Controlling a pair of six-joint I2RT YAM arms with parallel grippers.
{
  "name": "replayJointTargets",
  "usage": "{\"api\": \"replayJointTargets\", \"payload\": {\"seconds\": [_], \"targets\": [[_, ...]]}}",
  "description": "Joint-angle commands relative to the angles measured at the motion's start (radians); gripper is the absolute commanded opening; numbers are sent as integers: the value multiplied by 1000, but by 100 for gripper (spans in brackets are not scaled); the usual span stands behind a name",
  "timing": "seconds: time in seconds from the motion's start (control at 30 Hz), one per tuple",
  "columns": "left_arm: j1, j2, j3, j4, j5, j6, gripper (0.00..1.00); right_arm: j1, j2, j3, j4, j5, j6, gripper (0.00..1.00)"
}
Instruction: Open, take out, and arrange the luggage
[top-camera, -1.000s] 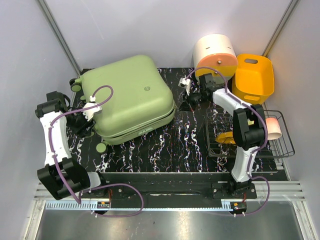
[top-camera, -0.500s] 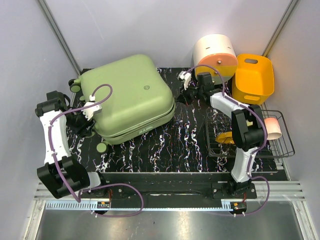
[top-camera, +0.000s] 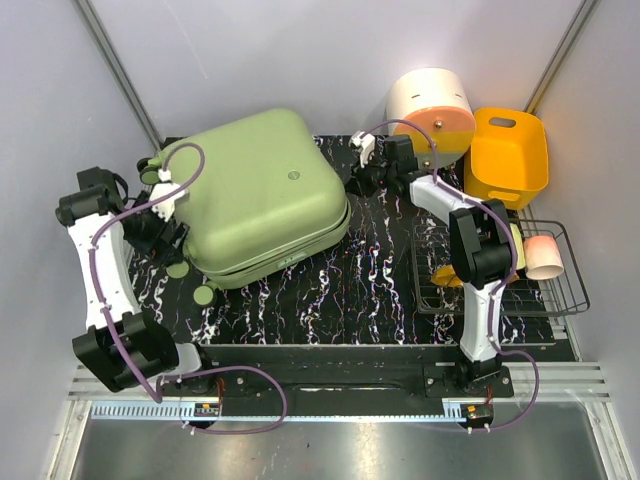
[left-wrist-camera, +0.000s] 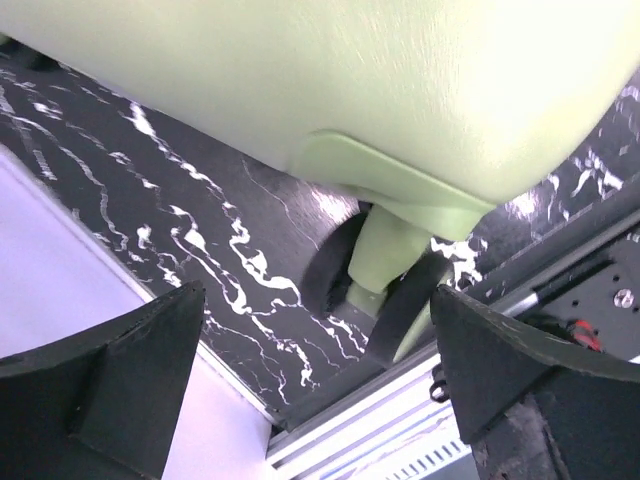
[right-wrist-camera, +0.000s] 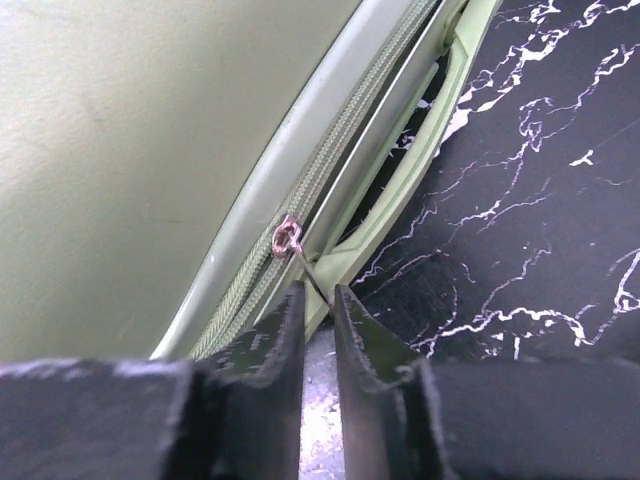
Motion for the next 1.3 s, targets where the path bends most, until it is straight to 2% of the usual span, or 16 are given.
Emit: {"api": "replayJointTargets", "payload": {"seconds": [0.0,0.1,0.13,0.17,0.23,0.37,0.5,0.63,0.77,0.9,1.0,1.13,1.27], "targets": [[-2,-41,191,67,127,-238,99,-19,-134,10,-42,68,-31,40],[-2,-22,279,113,147,-445,99,-34,-170,29,-99,109,-40,73],[-3,-13,296,142,147,-497,99,-39,-173,40,-122,120,-40,80],[-2,11,312,156,144,-597,99,-41,-173,66,-134,134,-38,82],[3,43,345,193,127,-695,99,-44,-158,103,-171,143,-8,87],[27,134,329,274,176,-937,99,-41,-102,219,-211,79,122,88],[27,185,254,375,259,-1051,99,-42,-17,295,-246,10,196,84],[26,235,172,452,373,-1124,99,-36,27,263,-211,-41,209,81],[21,287,105,516,507,-1132,99,-24,24,171,-201,-160,224,78],[-12,358,118,521,618,-1102,99,8,-35,19,-148,-242,222,76],[-69,404,140,520,635,-1091,99,39,-113,-104,-118,-291,221,77],[-161,474,187,500,614,-1005,96,105,-213,-292,-78,-319,205,78],[-255,537,294,475,513,-938,95,191,-317,-429,-52,-320,209,78]]}}
